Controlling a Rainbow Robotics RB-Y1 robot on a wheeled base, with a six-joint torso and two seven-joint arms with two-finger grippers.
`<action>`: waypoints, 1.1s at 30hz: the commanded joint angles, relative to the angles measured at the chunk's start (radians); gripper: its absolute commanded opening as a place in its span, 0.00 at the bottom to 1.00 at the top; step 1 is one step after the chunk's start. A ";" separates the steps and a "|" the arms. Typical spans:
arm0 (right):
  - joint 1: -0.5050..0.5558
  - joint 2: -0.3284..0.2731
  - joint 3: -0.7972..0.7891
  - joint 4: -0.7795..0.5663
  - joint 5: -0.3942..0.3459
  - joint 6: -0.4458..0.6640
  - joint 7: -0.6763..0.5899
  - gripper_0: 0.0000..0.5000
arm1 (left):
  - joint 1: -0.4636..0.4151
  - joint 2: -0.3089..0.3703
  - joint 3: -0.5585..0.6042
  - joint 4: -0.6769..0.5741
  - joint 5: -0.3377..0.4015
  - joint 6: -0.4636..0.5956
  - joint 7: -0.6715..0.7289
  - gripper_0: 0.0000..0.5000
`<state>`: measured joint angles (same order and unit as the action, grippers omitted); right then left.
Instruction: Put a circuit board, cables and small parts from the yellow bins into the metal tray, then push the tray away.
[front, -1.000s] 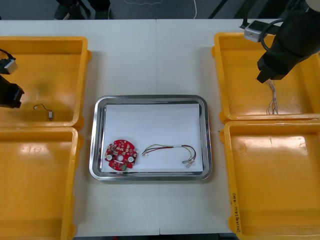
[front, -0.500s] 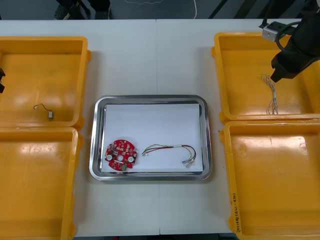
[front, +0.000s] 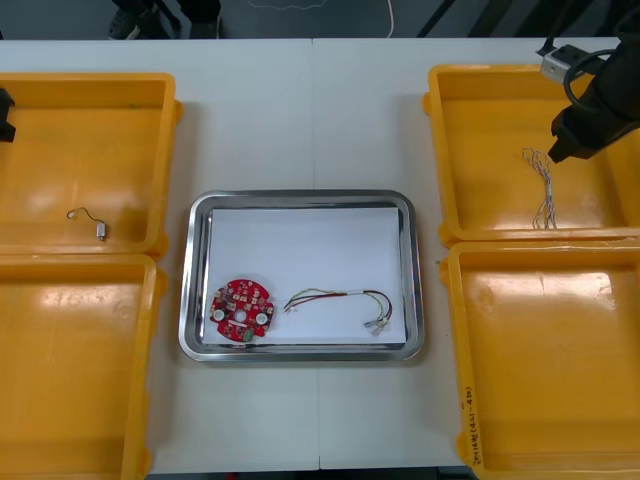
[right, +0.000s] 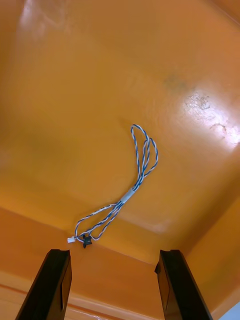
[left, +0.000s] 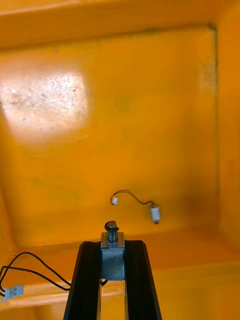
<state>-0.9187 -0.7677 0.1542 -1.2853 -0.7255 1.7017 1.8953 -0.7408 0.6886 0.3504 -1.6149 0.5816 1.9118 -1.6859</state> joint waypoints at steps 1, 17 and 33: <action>0.041 -0.042 -0.058 -0.012 0.017 -0.036 -0.045 1.00 | -0.022 -0.003 -0.080 -0.079 0.037 0.008 0.218 0.00; 0.133 -0.035 -0.081 -0.012 0.009 -0.154 -0.082 1.00 | -0.035 -0.003 -0.340 -0.247 0.152 0.008 0.549 0.00; 0.195 -0.007 -0.081 -0.012 0.024 -0.257 -0.133 1.00 | -0.095 -0.072 -0.547 -0.298 0.187 0.008 0.746 0.00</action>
<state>-0.7318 -0.7675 0.1095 -1.2852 -0.7190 1.4583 1.8014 -0.7803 0.6755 -0.1870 -1.8780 0.7858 1.9125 -0.9889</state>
